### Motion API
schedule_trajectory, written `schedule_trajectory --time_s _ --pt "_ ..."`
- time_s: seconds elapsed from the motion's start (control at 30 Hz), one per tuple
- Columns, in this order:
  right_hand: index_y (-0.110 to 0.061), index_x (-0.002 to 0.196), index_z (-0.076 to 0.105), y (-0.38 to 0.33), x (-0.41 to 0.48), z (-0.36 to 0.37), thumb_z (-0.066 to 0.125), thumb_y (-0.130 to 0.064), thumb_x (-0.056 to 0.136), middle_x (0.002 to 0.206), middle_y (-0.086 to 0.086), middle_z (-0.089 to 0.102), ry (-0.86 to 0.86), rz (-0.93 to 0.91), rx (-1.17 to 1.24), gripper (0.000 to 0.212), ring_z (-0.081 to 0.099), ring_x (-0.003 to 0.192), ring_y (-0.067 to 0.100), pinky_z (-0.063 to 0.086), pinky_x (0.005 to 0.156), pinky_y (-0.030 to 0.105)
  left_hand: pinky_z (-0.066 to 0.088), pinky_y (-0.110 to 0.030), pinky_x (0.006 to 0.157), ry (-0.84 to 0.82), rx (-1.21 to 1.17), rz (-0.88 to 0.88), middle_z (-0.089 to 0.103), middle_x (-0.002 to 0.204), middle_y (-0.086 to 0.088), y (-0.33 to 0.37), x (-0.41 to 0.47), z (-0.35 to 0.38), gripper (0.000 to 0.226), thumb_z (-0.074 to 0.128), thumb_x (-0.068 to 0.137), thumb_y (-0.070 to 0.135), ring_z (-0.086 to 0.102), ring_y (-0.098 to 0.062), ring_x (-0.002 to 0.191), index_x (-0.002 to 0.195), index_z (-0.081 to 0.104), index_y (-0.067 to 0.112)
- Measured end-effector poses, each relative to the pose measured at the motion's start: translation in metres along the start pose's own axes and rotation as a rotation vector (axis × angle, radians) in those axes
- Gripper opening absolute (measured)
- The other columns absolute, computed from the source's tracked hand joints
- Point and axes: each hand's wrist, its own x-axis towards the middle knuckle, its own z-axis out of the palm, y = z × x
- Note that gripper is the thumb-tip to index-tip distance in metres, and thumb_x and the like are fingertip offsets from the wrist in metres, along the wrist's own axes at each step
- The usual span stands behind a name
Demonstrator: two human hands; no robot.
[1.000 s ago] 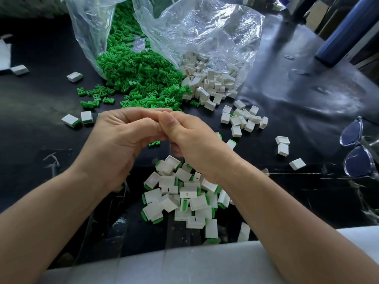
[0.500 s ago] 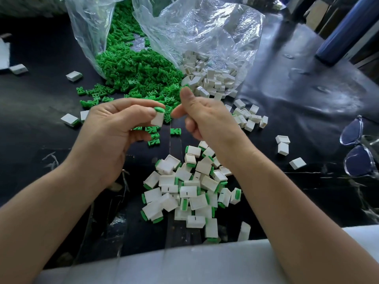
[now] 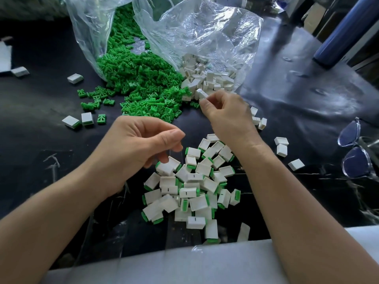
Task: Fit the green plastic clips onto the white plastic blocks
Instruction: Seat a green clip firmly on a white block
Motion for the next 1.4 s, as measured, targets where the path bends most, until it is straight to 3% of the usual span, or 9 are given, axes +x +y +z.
schedule_trajectory --time_s 0.13,0.47,0.67,0.83,1.03,1.2,1.4 --pt "-0.02 0.107 0.066 0.015 0.012 -0.01 0.054 -0.028 0.09 0.118 0.01 0.057 0.029 0.05 -0.265 0.022 0.052 0.111 0.027 0.041 0.096 0.033 0.037 -0.013 0.039 0.085 -0.011 -0.022 0.071 0.064 -0.003 -0.001 0.002 -0.002 0.025 0.066 0.058 0.035 0.055 -0.006 0.047 0.073 0.073 0.016" --pt "-0.02 0.123 0.056 0.023 0.017 -0.006 0.054 -0.022 0.091 0.131 0.013 0.046 -0.058 0.051 -0.573 0.033 0.031 0.128 0.039 0.031 0.102 0.042 0.038 -0.014 0.038 0.149 -0.016 -0.035 0.071 0.064 -0.002 -0.002 0.004 -0.005 0.012 0.065 0.072 0.021 0.058 -0.006 0.047 0.065 0.074 0.021" --pt "-0.016 0.111 0.066 0.021 0.015 -0.004 0.062 -0.015 0.085 0.119 0.011 0.057 -0.005 -0.014 -0.376 0.027 0.052 0.11 0.027 0.039 0.092 0.028 0.038 -0.014 0.039 0.159 -0.009 -0.035 0.071 0.063 -0.002 -0.004 0.005 -0.005 0.02 0.063 0.08 0.013 0.058 -0.007 0.048 0.064 0.073 0.019" --pt "-0.013 0.107 0.068 0.014 0.01 0.0 0.069 -0.017 0.081 0.115 0.007 0.059 -0.063 -0.093 -0.243 0.026 0.055 0.105 0.021 0.039 0.093 0.024 0.038 -0.013 0.039 0.17 -0.009 -0.041 0.07 0.062 -0.002 -0.003 0.005 -0.004 0.02 0.063 0.081 0.011 0.058 -0.007 0.047 0.064 0.072 0.018" --pt "-0.013 0.113 0.066 0.01 0.006 0.002 0.073 -0.012 0.076 0.11 0.003 0.063 -0.097 -0.149 -0.122 0.037 0.058 0.102 0.018 0.044 0.096 0.028 0.039 -0.013 0.041 0.175 0.005 -0.049 0.07 0.063 -0.001 -0.002 0.005 -0.004 0.016 0.062 0.082 0.011 0.058 -0.006 0.048 0.07 0.071 0.017" --pt "-0.013 0.101 0.07 0.005 0.005 0.001 0.068 0.002 0.076 0.085 -0.009 0.06 0.031 -0.193 -0.002 0.029 0.057 0.076 0.004 0.043 0.076 0.003 0.039 -0.014 0.041 0.179 0.001 -0.047 0.071 0.063 -0.001 -0.002 0.004 -0.005 0.015 0.062 0.082 0.01 0.058 -0.006 0.048 0.072 0.071 0.017" --pt "-0.01 0.096 0.069 -0.011 -0.011 0.005 0.071 0.002 0.073 0.08 -0.006 0.063 -0.027 -0.289 0.189 0.026 0.062 0.075 0.008 0.052 0.077 0.018 0.048 -0.015 0.046 0.251 -0.075 -0.063 0.071 0.079 0.0 -0.003 0.008 -0.005 0.012 0.066 0.078 0.011 0.064 -0.004 0.056 0.088 0.067 0.019"
